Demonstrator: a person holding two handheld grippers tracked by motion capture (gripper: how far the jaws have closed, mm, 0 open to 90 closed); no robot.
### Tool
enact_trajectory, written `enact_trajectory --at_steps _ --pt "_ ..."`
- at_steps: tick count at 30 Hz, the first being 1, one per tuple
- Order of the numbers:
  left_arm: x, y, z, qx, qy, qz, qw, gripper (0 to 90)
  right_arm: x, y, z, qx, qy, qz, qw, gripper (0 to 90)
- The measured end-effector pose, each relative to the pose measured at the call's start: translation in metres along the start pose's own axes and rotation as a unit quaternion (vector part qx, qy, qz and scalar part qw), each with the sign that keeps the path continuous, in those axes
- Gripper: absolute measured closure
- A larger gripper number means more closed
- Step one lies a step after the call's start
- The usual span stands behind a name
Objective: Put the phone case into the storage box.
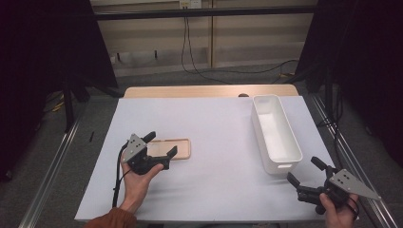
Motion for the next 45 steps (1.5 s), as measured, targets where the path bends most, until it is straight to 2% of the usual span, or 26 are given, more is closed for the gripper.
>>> enact_trajectory --at_steps 1,8,16,33,34,45 --pt "-0.001 -0.001 0.001 -0.006 -0.002 0.001 1.0000 2.7 0.000 0.000 0.000 0.000 0.000 0.000 1.0000 0.0" --pt "-0.012 -0.006 0.011 -0.013 0.003 0.005 0.9999 3.5 0.000 0.000 0.000 0.000 0.000 0.000 1.0000 0.0" --pt "-0.023 -0.011 0.023 -0.010 0.016 0.011 0.9998 3.8 0.000 0.000 0.000 -0.002 0.001 0.000 1.0000 0.0" --pt "-0.043 -0.021 0.029 -0.018 0.012 0.016 0.9996 4.6 0.000 0.000 0.000 0.001 0.000 0.002 1.0000 0.0" --pt "-0.046 -0.022 0.031 -0.013 0.014 0.019 0.9996 4.6 0.000 0.000 0.000 0.001 -0.001 0.002 1.0000 0.0" --pt "-0.060 -0.033 0.034 -0.020 0.011 0.031 0.9993 7.2 0.000 0.000 0.000 0.001 -0.001 0.002 1.0000 0.0"
Point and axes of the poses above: each handheld gripper's, and its own axes: x roughly backward along the jaws, z roughly out of its top, y roughly to its right, the point moved 9 cm from there along -x, roughly forward along the jaws, and after that the axes turned 6 degrees about -x, right-handed, at the moved point
